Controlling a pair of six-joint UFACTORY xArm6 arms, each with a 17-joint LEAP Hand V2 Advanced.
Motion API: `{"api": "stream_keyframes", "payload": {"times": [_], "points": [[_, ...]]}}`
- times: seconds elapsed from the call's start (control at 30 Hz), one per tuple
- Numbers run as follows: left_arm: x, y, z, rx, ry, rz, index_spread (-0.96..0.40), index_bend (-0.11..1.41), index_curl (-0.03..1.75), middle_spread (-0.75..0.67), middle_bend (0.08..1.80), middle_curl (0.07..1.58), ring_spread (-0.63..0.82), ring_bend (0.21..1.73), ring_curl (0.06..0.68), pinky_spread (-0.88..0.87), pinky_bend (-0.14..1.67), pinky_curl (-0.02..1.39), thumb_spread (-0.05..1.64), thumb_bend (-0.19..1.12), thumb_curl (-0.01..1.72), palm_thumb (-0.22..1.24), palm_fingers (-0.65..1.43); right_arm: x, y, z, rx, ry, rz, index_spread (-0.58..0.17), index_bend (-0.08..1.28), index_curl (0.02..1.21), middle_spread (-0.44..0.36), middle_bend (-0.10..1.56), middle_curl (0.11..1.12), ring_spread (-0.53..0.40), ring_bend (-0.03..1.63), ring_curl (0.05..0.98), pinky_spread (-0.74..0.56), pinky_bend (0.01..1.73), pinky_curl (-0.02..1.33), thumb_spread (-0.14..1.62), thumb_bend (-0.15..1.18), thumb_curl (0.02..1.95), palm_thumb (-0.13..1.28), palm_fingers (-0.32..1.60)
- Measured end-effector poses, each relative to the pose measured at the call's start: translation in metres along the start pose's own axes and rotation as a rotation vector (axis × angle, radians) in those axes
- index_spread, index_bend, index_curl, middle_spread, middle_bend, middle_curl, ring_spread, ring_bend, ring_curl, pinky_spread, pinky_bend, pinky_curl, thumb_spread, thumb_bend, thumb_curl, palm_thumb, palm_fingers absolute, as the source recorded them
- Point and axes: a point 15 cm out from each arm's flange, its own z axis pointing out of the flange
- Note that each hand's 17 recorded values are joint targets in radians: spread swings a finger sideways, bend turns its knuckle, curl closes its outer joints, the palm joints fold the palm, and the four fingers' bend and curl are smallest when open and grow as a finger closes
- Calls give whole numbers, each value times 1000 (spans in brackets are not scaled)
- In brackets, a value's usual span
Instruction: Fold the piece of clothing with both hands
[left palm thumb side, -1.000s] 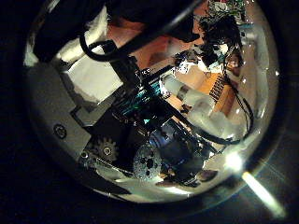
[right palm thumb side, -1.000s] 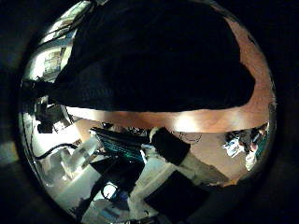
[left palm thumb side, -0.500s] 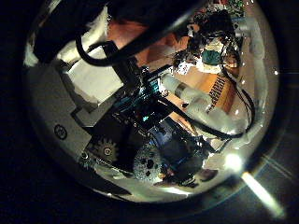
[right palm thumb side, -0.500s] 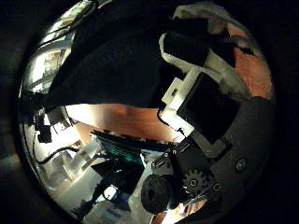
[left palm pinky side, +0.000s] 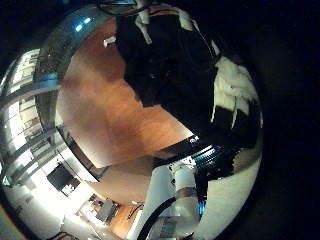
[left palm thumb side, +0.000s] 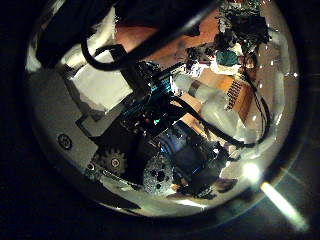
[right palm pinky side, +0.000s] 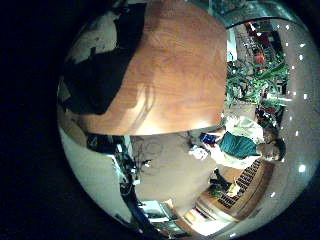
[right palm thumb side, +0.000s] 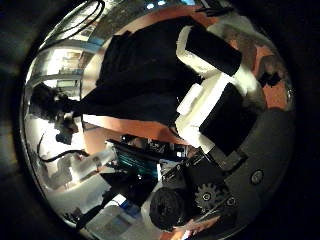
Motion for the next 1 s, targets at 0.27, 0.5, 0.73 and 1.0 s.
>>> {"api": "stream_keyframes", "payload": {"times": [0.27, 0.5, 0.73, 1.0], "points": [[0, 0, 0, -1, 1, -2, -770, 423, 1378, -498, 1126, 922, -420, 1437, 508, -561, 1233, 698, 1033, -16, 628, 779, 1129, -10, 14, 38, -84, -28, -27, -421, 408, 601, -266, 818, 619, -281, 1116, 514, -294, 1153, 478, 1142, -39, 316, 499, 96], [1, -3, -2, 0, 7, -3, -769, 421, 1382, -499, 1124, 924, -420, 1436, 508, -560, 1234, 699, 1033, -17, 623, 775, 1131, -24, 3, 78, -113, -37, -64, -370, 349, 504, -198, 668, 526, -190, 925, 408, 9, 937, 354, 1046, -35, 315, 425, 23], [2, -4, -8, 13, 5, -2, -769, 418, 1385, -500, 1122, 925, -421, 1435, 508, -557, 1236, 699, 1030, -16, 621, 777, 1132, -33, -11, 98, -71, -23, -65, -328, 347, 475, -158, 613, 484, -153, 836, 362, 141, 803, 285, 1018, -21, 321, 433, 135], [0, -1, -20, 24, -1, -4, -768, 416, 1387, -501, 1121, 926, -421, 1435, 508, -556, 1237, 698, 1025, -17, 621, 779, 1132, -46, -19, 117, -110, -3, -91, -372, 364, 480, -229, 685, 509, -263, 958, 375, -93, 809, 238, 1020, -10, 365, 576, 590]]}}
